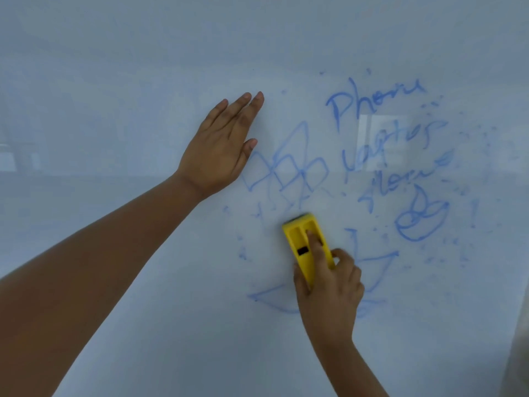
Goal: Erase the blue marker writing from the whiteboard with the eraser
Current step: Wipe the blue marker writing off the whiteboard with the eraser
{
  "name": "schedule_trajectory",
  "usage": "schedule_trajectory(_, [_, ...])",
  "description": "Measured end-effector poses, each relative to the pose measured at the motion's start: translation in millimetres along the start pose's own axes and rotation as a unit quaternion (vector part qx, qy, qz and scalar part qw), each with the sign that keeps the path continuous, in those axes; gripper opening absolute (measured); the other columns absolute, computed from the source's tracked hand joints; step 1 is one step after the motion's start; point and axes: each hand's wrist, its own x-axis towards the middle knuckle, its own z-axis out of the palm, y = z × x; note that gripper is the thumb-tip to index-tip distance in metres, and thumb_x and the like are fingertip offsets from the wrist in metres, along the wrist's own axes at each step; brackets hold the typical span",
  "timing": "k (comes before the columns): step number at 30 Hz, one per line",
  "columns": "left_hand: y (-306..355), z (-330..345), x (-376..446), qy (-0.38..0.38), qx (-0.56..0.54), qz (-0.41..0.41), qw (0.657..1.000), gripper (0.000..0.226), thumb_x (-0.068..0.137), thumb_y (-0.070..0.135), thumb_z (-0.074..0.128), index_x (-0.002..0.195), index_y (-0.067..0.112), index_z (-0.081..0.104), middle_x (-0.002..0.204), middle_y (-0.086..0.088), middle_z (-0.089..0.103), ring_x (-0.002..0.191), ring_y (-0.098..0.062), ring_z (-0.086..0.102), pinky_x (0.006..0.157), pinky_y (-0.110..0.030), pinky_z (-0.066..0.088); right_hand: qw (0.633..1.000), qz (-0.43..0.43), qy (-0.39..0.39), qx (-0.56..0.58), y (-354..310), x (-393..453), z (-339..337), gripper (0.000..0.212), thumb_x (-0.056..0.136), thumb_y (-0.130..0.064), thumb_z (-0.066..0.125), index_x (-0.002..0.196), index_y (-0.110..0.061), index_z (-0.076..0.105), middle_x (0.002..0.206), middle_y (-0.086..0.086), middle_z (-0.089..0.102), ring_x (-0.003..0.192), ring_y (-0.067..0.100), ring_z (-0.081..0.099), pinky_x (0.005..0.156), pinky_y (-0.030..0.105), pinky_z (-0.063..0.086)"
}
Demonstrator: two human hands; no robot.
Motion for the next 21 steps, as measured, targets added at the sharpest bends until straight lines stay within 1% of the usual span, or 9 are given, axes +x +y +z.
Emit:
schedule_trajectory(2, [1, 1, -2, 0.009, -0.013, 0.000, 1.000, 0.052, 0.097, 0.021, 0.030, 0.143, -0.002, 0.031, 0.148, -0.014, 0.036, 0.137, -0.022, 0.031, 0.115, -0.032, 0.011, 1.000, 0.007, 0.027, -0.001, -16, 20, 0, 0.074, 0.065, -0.032, 0.079, 0.130, -0.033, 0.044, 0.105, 0.017, 0.056, 0.079, 0.036, 0.053, 0.063, 0.044, 0.046])
schedule_trajectory(4, [1, 2, -2, 0.016, -0.020, 0.000, 1.000, 0.051, 0.097, 0.020, 0.031, 0.142, -0.003, 0.032, 0.148, -0.014, 0.037, 0.137, -0.023, 0.032, 0.115, -0.031, 0.011, 0.999, -0.023, 0.030, -0.007, -36, 25, 5, 0.071, 0.068, -0.036, 0.076, 0.131, -0.034, 0.044, 0.105, 0.016, 0.057, 0.079, 0.034, 0.052, 0.064, 0.042, 0.044])
schedule_trajectory(7, [1, 1, -1, 0.017, -0.030, 0.001, 0.999, 0.050, 0.097, 0.019, 0.031, 0.142, -0.003, 0.034, 0.148, -0.015, 0.037, 0.136, -0.023, 0.033, 0.115, -0.029, 0.012, 0.996, -0.094, -0.008, -0.009, -56, 0, 14, 0.071, 0.066, -0.037, 0.075, 0.129, -0.038, 0.043, 0.104, 0.011, 0.058, 0.078, 0.030, 0.052, 0.065, 0.039, 0.043])
schedule_trajectory(10, [1, 1, -1, 0.019, -0.044, 0.001, 0.999, 0.050, 0.097, 0.019, 0.032, 0.141, -0.003, 0.034, 0.147, -0.015, 0.037, 0.135, -0.024, 0.034, 0.115, -0.030, 0.013, 0.989, -0.138, -0.050, -0.013, -40, -19, 15, 0.077, 0.057, -0.034, 0.081, 0.126, -0.040, 0.046, 0.102, 0.011, 0.061, 0.077, 0.031, 0.055, 0.064, 0.040, 0.044])
schedule_trajectory(12, [1, 1, -2, 0.026, -0.057, -0.003, 0.998, 0.049, 0.097, 0.020, 0.033, 0.141, -0.002, 0.034, 0.147, -0.015, 0.037, 0.134, -0.023, 0.036, 0.115, -0.028, 0.013, 0.994, -0.102, -0.028, -0.018, -22, -7, 7, 0.080, 0.054, -0.032, 0.083, 0.125, -0.038, 0.046, 0.101, 0.013, 0.061, 0.076, 0.033, 0.055, 0.062, 0.041, 0.044])
schedule_trajectory(14, [1, 1, -3, 0.038, -0.084, -0.006, 0.996, 0.049, 0.097, 0.021, 0.034, 0.142, 0.001, 0.030, 0.147, -0.014, 0.038, 0.134, -0.021, 0.036, 0.115, -0.026, 0.013, 0.999, -0.044, 0.014, -0.011, -17, 20, -3, 0.075, 0.061, -0.031, 0.081, 0.127, -0.036, 0.046, 0.102, 0.015, 0.058, 0.078, 0.035, 0.053, 0.063, 0.043, 0.044])
schedule_trajectory(15, [1, 1, -4, 0.047, -0.101, -0.008, 0.994, 0.049, 0.097, 0.021, 0.034, 0.143, 0.003, 0.025, 0.146, -0.013, 0.040, 0.134, -0.022, 0.037, 0.115, -0.027, 0.015, 0.999, -0.029, 0.032, -0.006, -19, 35, -6, 0.073, 0.065, -0.032, 0.079, 0.129, -0.035, 0.045, 0.104, 0.016, 0.056, 0.080, 0.035, 0.052, 0.064, 0.044, 0.044])
schedule_trajectory(17, [2, 2, -5, 0.073, -0.137, -0.025, 0.988, 0.051, 0.097, 0.019, 0.035, 0.143, 0.002, 0.019, 0.141, -0.011, 0.047, 0.132, -0.022, 0.039, 0.114, -0.036, 0.021, 0.998, -0.030, 0.050, 0.000, -35, 54, -8, 0.071, 0.067, -0.032, 0.077, 0.130, -0.035, 0.045, 0.104, 0.015, 0.055, 0.080, 0.035, 0.051, 0.065, 0.045, 0.043])
schedule_trajectory(21, [3, 2, -6, 0.127, -0.194, -0.073, 0.970, 0.053, 0.097, 0.018, 0.034, 0.139, -0.012, 0.023, 0.129, -0.003, 0.055, 0.127, -0.021, 0.044, 0.108, -0.056, 0.027, 0.995, -0.093, 0.024, -0.003, -70, 39, 3, 0.073, 0.063, -0.035, 0.075, 0.128, -0.039, 0.042, 0.104, 0.011, 0.057, 0.079, 0.030, 0.049, 0.065, 0.039, 0.041])
